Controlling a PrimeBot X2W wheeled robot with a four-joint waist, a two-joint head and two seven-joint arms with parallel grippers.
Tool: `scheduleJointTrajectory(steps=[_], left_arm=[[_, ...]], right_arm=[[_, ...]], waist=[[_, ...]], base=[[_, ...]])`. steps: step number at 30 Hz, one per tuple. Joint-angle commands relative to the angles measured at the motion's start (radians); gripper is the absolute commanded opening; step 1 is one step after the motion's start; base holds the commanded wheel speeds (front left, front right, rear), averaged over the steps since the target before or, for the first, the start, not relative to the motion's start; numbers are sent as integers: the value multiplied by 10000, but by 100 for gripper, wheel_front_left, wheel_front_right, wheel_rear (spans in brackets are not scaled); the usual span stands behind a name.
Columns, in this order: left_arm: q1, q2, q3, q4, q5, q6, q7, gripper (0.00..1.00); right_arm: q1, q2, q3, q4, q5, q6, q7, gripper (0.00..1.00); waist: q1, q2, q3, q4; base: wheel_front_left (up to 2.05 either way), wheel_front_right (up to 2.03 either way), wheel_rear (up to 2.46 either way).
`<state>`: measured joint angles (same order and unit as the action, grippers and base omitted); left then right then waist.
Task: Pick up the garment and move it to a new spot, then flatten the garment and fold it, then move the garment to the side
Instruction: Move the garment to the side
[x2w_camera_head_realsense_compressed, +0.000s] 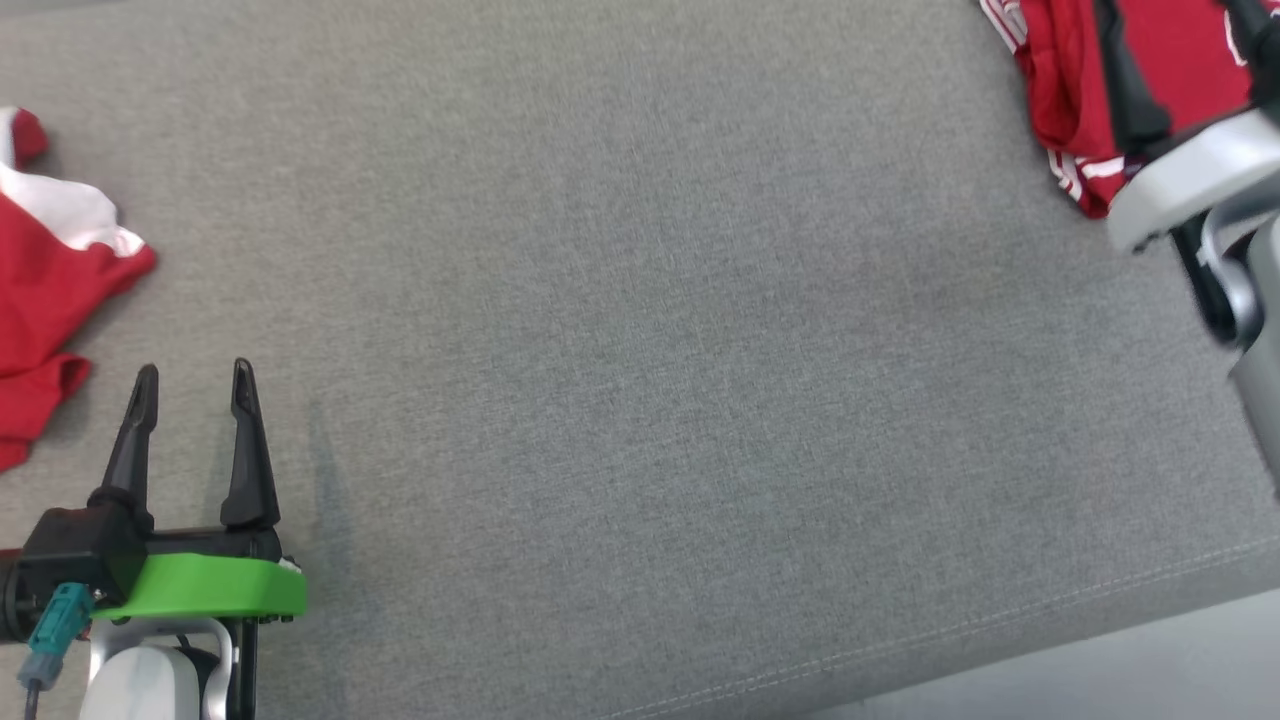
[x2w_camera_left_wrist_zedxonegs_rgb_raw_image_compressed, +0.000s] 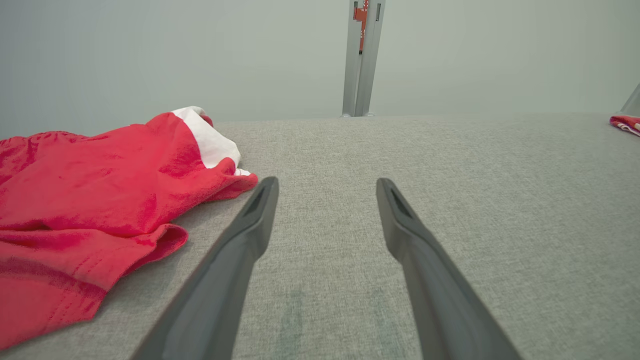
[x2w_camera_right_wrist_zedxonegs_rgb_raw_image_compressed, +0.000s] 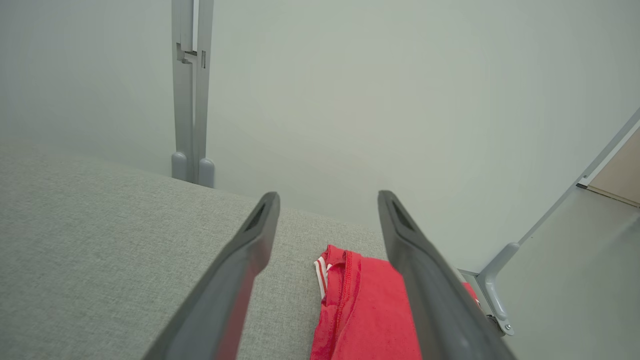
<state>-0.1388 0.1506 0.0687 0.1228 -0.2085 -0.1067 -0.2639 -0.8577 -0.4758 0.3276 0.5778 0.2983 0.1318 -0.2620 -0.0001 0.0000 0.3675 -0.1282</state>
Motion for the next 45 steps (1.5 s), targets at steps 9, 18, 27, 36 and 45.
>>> scheduleJointTrajectory(steps=[9,18,27,36,45], left_arm=[[450,-277,175,457,120,-92,0,100],[701,-482,242,876,200,-153,0,100],[923,-552,370,1050,255,-184,-2,100],[856,-477,458,1275,331,-217,-2,100],[773,-432,478,1373,354,-223,-2,100]], right_arm=[[3136,1154,-940,-1737,-234,-21,-31,100],[5696,2105,-1672,-3102,-377,-21,-32,100],[7372,2889,-2185,-3897,-576,-21,-33,100],[7987,3458,-2519,-4290,-1042,-21,-33,100],[8130,3649,-2723,-4392,-1184,-21,-34,100]], waist=[[1,0,-1760,580],[1,0,-2524,729],[1,0,-2923,785],[1,0,-2983,879],[1,0,-3000,991]], base=[[0,0,0],[0,0,0],[0,0,0],[0,0,0],[0,0,0]])
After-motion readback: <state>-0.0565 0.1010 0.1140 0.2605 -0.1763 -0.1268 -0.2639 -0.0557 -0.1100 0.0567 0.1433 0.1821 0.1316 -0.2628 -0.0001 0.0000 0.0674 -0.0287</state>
